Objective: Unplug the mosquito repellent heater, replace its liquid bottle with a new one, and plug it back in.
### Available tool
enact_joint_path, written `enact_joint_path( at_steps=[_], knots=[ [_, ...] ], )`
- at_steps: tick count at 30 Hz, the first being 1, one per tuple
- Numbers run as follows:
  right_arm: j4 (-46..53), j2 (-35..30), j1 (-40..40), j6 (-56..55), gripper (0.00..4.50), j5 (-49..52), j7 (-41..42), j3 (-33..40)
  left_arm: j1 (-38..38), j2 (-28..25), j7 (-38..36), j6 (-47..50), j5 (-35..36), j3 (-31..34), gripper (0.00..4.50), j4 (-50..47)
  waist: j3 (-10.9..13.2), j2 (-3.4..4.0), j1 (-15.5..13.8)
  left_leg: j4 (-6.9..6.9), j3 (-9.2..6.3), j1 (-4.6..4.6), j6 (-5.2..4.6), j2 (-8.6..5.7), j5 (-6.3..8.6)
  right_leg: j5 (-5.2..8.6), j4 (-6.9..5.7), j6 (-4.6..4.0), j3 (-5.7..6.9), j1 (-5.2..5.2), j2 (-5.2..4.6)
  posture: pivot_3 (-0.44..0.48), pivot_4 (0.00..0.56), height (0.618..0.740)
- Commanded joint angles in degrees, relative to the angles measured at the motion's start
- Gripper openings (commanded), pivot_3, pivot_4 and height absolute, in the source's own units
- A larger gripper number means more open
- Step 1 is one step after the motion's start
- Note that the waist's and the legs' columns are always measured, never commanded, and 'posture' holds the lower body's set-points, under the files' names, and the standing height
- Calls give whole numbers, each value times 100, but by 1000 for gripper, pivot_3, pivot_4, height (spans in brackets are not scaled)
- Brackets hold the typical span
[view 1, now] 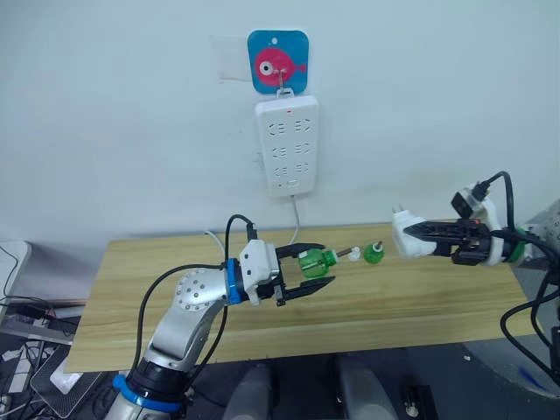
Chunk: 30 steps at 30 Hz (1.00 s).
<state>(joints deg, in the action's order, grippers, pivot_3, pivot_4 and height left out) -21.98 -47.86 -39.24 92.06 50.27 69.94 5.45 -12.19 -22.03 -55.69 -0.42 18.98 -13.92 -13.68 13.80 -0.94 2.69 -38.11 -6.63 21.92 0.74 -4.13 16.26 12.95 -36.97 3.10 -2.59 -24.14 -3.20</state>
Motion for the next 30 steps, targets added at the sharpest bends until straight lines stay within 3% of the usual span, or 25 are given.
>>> enact_joint_path(
  at_steps=[1,6,15,30],
  knots=[
    [172,38,17,44,2972,1223,-884,180,-46,46,53,5,9,-52,2295,-219,30,-12,-16,0,-2,4,-1,0,1,0,-1,0,2,-3,-1,-30,294,740],
    [286,-19,180,44,2972,2672,-1993,121,18,42,138,79,23,-71,2295,-354,86,-24,-51,4,-7,14,-6,3,4,0,3,-1,5,-15,-4,-30,291,740],
    [336,215,264,44,2972,4186,-3631,241,-128,99,121,79,7,-90,2295,-208,135,-34,-84,0,-12,18,-6,3,3,0,2,0,11,-14,-3,-33,281,740],
    [630,272,495,-505,2972,5828,-5051,-12,-325,125,-26,-28,-66,-82,2295,46,135,-33,-84,1,-17,23,-6,4,3,0,4,0,14,-16,-1,-29,270,740]
  ],
)
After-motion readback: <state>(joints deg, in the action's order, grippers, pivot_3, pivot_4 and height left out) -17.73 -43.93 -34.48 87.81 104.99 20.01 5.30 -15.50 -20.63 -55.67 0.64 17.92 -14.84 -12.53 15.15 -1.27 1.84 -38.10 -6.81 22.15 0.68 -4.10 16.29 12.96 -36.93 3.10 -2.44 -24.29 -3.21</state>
